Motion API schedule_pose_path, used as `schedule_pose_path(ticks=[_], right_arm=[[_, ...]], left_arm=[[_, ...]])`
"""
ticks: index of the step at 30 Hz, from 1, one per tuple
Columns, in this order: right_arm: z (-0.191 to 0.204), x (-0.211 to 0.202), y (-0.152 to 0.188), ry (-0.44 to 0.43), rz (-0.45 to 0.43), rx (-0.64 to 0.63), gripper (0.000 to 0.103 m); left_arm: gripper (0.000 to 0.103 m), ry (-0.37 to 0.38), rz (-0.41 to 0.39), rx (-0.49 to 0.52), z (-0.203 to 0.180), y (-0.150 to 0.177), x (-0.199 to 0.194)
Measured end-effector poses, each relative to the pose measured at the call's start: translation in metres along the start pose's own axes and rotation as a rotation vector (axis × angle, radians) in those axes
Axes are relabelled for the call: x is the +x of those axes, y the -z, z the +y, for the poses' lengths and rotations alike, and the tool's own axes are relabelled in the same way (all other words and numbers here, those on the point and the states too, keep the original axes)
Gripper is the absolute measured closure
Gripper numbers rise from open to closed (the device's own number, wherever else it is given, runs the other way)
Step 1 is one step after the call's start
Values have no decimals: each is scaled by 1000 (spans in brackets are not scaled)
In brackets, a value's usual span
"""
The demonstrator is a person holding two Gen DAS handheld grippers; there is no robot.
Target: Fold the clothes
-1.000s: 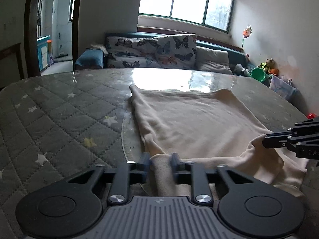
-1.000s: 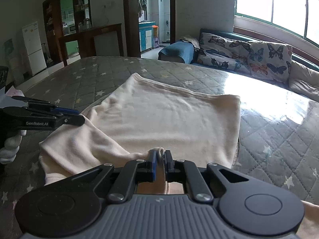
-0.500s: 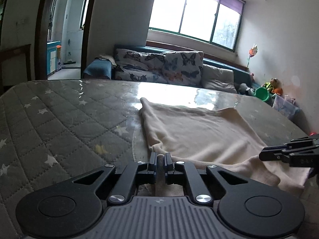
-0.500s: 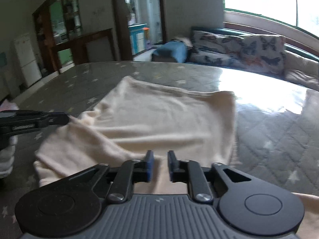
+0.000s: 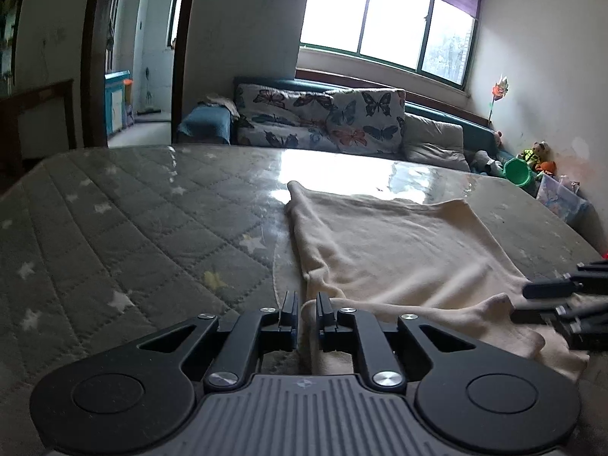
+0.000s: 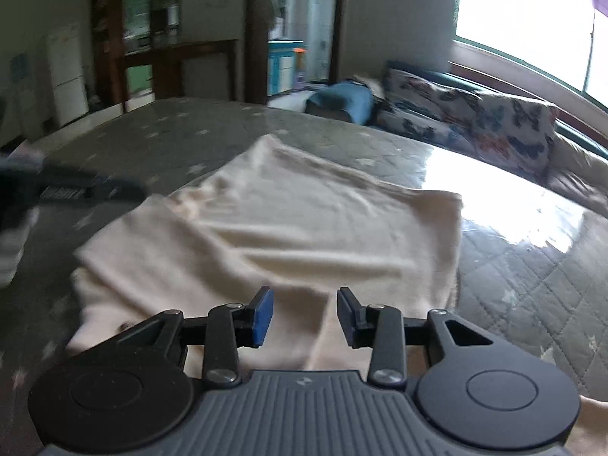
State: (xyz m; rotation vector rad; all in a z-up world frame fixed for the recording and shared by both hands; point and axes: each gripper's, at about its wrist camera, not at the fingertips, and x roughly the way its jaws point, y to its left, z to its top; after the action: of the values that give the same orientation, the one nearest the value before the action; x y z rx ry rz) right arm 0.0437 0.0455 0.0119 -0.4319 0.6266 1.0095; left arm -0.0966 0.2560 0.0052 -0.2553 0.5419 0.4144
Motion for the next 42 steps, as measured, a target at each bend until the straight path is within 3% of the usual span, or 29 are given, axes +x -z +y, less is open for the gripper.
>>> schedule_pose_path(ticks=[2,8,10,20,26,32,42], right_arm=[[8,-7,6,-27,6,-18,66],[26,-21,20,-99,29,-64,68],[27,-24,23,-109,36,-64,75],[37,-34,40,-133,54,-78,79],[36,-40,43,-142,57,-62,78],[12,-64,44,-138,7,65,75],[-63,-105,70,113,-42,287,70]], left_arm=[[91,24,-10,28,-7,1,-9],[94,195,23,188,-42,16,-30],[94,244,34,243,-54,24,-36],[94,392,130,404,-85,61,-44],[94,424,150,406,-84,61,-45],[93,418,152,433,-82,52,-49],[89,395,104,390,-76,31,-49]])
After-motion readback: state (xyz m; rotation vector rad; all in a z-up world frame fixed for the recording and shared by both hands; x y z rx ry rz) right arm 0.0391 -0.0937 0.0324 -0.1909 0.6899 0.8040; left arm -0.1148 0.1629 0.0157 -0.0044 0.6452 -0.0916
